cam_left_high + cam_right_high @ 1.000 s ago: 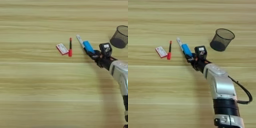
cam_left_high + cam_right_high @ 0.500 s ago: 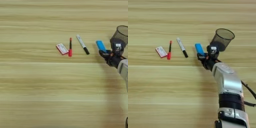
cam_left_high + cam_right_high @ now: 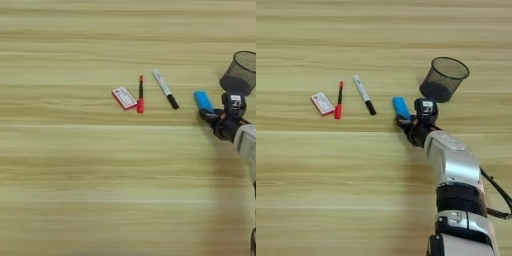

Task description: Move the objects on the table

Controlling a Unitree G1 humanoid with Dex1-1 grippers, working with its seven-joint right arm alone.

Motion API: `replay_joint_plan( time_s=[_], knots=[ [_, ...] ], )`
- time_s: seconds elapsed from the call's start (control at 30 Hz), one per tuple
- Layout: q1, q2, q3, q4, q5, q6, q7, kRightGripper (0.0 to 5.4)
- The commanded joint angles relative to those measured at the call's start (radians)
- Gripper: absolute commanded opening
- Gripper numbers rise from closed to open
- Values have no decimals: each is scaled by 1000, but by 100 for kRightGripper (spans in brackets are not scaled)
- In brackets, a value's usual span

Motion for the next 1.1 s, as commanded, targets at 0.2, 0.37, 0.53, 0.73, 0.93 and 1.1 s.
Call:
replay_joint_plan(
  time_s=[0.2, 0.37, 0.53, 0.73, 0.93, 1.1],
  knots=[
    [-91, -49, 8, 8, -13, -61, -3, 141],
    [-91, -47, 13, 12, -15, -69, -2, 224],
    [-79, -42, 13, -31, -16, -78, -12, 280],
    [-31, -33, 7, -184, -20, -65, -36, 336],
    [-1, -21, -8, -296, -5, -48, -48, 397],
    [13, 5, -18, -377, 18, -41, -61, 445]
  ],
)
